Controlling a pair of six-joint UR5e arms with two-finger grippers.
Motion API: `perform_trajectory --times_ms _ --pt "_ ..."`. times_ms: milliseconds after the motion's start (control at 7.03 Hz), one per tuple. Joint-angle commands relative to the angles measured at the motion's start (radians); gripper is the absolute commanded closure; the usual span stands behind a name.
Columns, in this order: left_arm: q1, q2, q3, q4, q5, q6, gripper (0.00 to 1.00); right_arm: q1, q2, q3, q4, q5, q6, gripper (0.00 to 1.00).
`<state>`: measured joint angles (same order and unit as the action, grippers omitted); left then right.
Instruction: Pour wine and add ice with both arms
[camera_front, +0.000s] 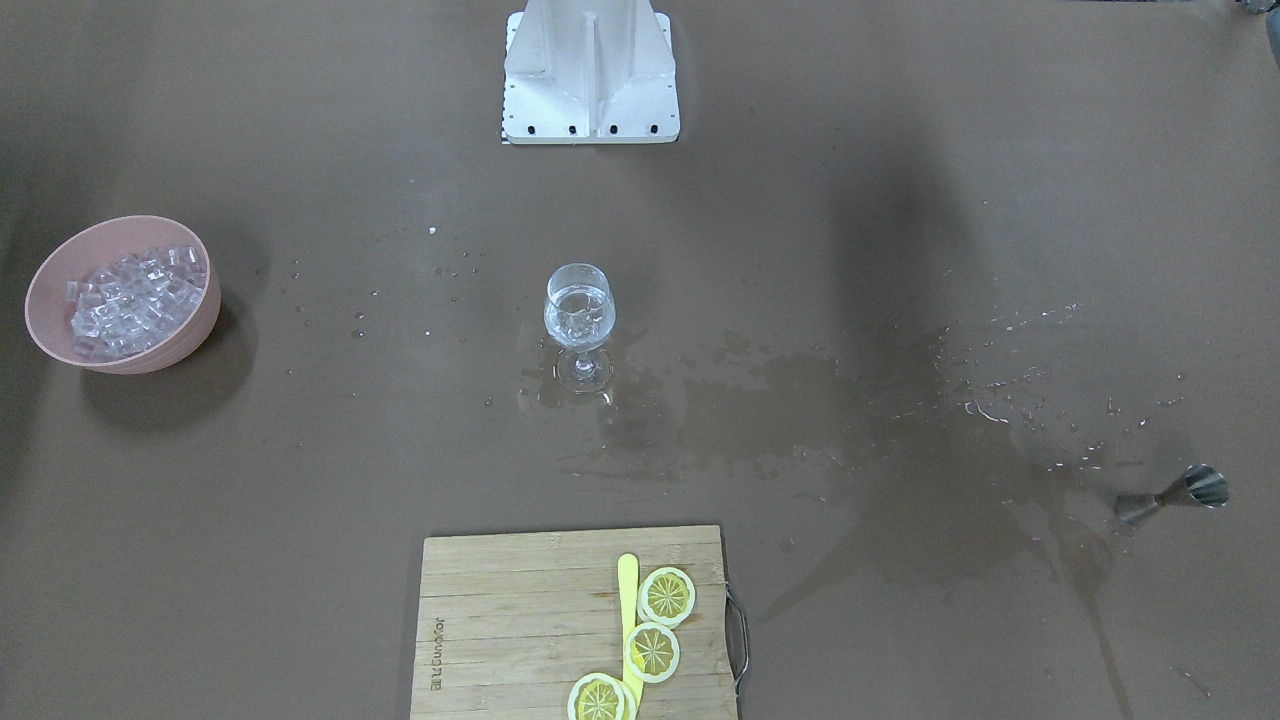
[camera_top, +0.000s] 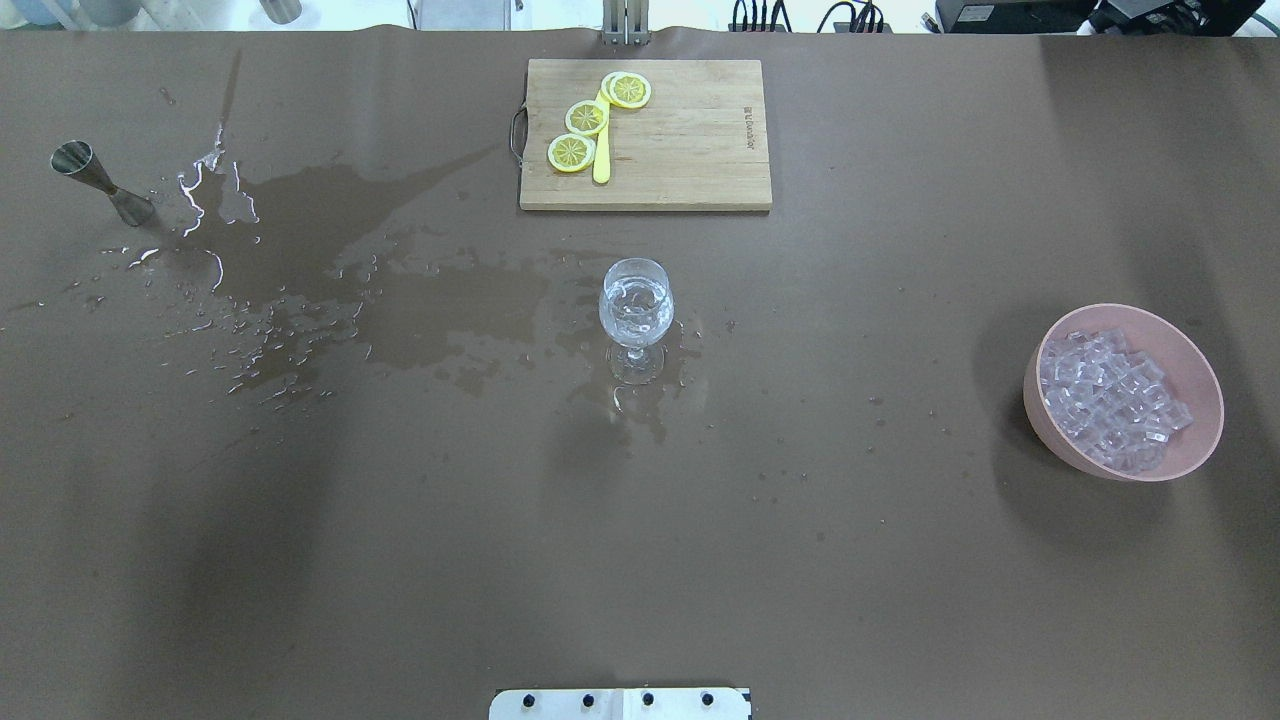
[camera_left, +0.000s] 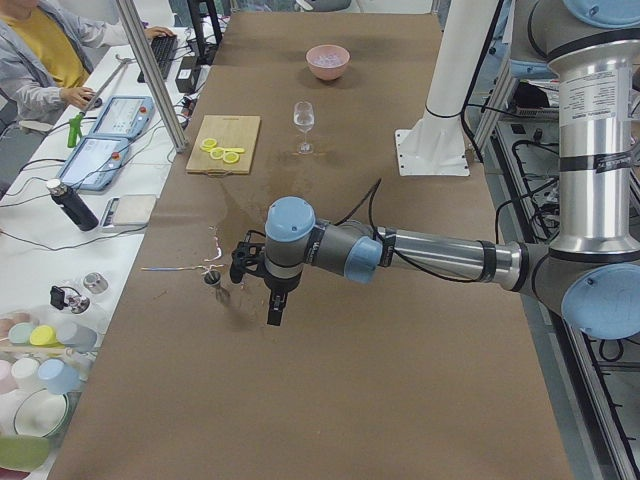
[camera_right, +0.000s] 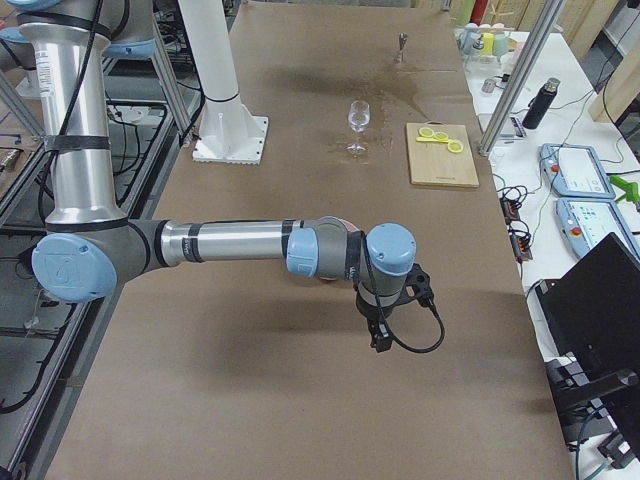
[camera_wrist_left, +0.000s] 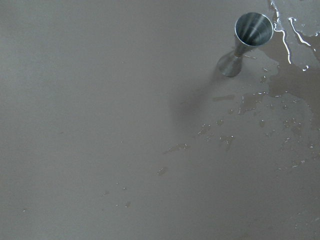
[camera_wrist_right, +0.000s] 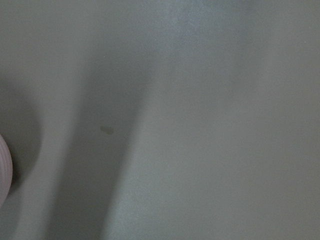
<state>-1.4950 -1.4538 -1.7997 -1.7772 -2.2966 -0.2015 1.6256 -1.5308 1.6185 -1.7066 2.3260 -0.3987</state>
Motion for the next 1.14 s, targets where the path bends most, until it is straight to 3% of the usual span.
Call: perform_trajectory --times_ms 0,427,996 --pt "-0.002 0.016 -0.009 -0.002 0.002 0.004 0.02 0.000 -0.006 0.000 -0.001 -0.004 0.009 0.00" --pt "-0.002 0.015 -0.009 0.002 -0.055 0.002 0.02 -0.001 -0.006 0.000 -0.001 -0.005 0.012 0.00" --pt "-0.004 0.016 -0.012 0.002 -0.055 0.002 0.02 0.000 -0.008 -0.002 -0.001 -0.004 0.012 0.00"
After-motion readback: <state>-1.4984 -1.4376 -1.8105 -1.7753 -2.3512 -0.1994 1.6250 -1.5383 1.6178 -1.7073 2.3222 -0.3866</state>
